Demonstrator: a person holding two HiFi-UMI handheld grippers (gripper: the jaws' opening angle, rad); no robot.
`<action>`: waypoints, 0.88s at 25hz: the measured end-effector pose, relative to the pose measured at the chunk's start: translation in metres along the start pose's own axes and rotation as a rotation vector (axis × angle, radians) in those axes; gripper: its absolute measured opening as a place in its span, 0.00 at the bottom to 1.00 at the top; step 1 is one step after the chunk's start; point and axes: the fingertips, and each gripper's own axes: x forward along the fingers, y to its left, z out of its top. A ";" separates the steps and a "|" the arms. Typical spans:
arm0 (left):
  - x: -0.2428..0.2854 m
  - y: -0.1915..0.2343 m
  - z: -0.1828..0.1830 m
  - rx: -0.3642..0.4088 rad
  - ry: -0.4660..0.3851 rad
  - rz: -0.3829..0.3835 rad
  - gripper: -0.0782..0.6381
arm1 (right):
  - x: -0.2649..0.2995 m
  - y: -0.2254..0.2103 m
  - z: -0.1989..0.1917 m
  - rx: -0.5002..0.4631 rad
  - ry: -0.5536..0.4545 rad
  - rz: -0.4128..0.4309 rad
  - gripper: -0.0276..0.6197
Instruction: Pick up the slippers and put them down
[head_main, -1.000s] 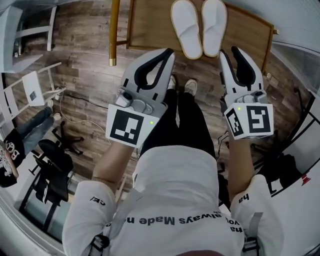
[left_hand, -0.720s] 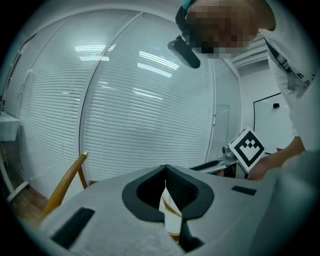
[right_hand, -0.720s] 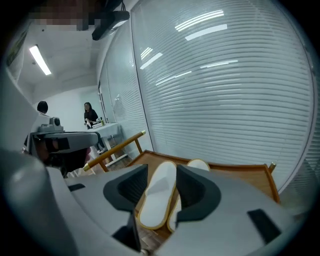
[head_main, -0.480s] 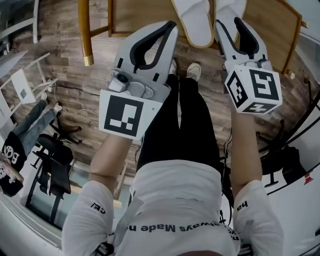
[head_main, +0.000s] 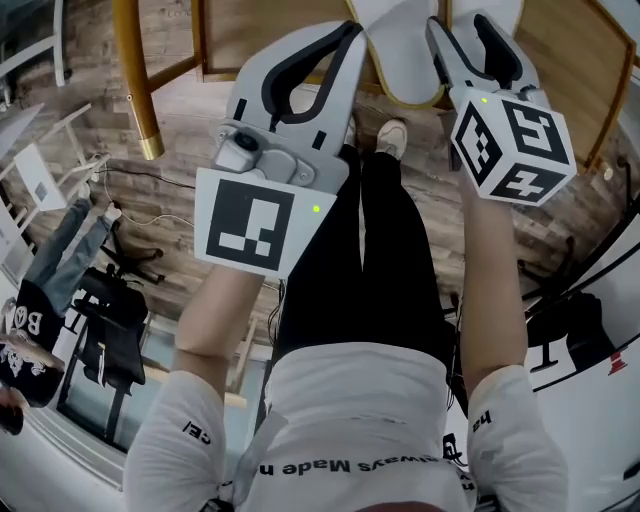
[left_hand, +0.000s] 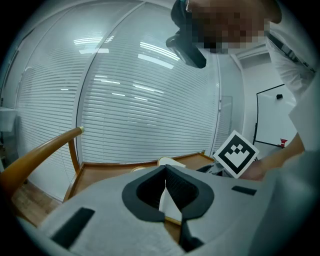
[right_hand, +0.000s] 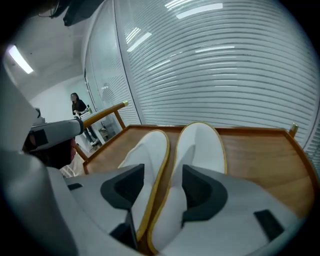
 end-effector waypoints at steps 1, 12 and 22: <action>0.002 0.000 -0.002 0.000 0.004 -0.002 0.12 | 0.003 0.000 0.000 0.001 0.004 0.002 0.36; 0.003 0.007 -0.007 -0.040 0.005 -0.002 0.13 | 0.026 -0.008 0.011 0.005 0.016 -0.047 0.33; -0.003 0.015 0.005 -0.033 -0.011 0.010 0.13 | 0.020 -0.008 0.014 0.001 -0.006 -0.064 0.10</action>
